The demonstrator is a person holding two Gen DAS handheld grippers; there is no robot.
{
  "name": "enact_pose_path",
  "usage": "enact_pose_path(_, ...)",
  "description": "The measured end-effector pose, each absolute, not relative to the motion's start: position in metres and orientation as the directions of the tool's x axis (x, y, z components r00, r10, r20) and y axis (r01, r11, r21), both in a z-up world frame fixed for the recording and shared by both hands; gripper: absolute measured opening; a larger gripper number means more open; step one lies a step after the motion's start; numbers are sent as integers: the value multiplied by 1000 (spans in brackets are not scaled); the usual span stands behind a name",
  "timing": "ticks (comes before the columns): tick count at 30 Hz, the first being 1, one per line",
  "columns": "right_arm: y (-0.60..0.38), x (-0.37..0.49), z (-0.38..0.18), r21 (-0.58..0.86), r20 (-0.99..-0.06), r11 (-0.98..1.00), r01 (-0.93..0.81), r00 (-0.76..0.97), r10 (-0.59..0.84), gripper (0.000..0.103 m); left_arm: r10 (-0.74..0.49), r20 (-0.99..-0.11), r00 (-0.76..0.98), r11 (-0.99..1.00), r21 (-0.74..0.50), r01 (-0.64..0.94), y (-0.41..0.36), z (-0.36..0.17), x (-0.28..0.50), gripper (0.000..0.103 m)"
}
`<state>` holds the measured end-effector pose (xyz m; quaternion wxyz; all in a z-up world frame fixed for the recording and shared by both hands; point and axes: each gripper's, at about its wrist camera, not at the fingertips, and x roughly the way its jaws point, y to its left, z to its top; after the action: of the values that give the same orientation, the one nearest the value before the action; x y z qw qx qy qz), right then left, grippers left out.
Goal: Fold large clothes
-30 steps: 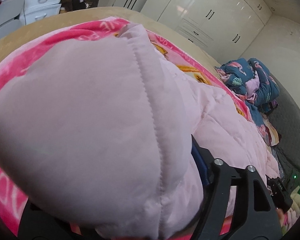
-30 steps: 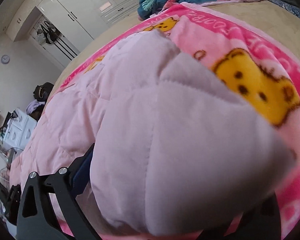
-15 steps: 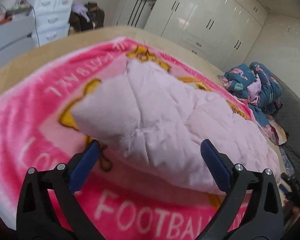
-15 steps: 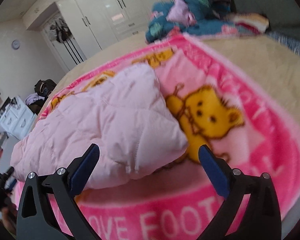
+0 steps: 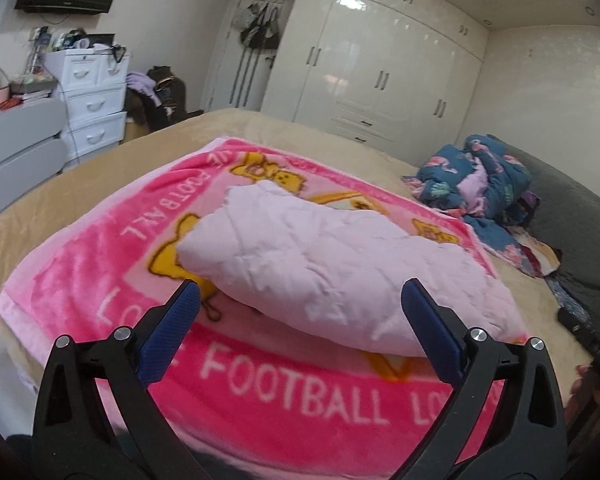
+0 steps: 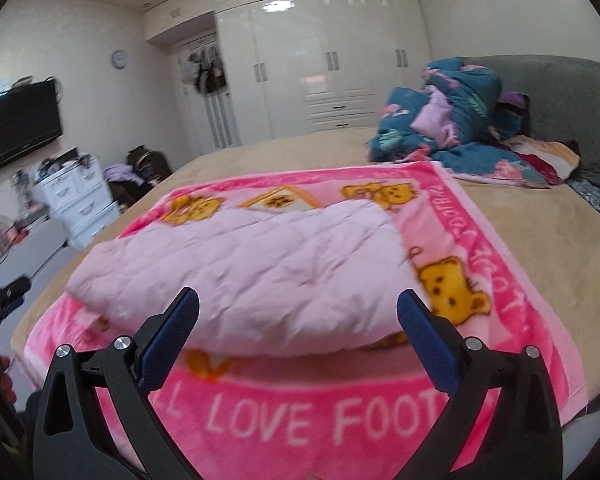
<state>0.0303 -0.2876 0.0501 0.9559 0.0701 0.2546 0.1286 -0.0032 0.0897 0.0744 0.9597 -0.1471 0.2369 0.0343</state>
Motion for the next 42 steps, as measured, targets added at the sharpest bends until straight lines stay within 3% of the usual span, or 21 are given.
enact_pose_path(12,-251,-8,30,136,-509,949,-284,801,313,99,-98,-520,848,970,-239,-35,39,58,-14,94)
enact_pose_path(22,-242,0,19,147,-536,943,-298,778,329,99,-70,-561,825,979,-198,-52,30,50,-7,94)
enact_pose_path(42,-240,5,16,149,-541,942,-302,772,333,99,-52,-561,826,985,-163,-49,29,52,-7,94)
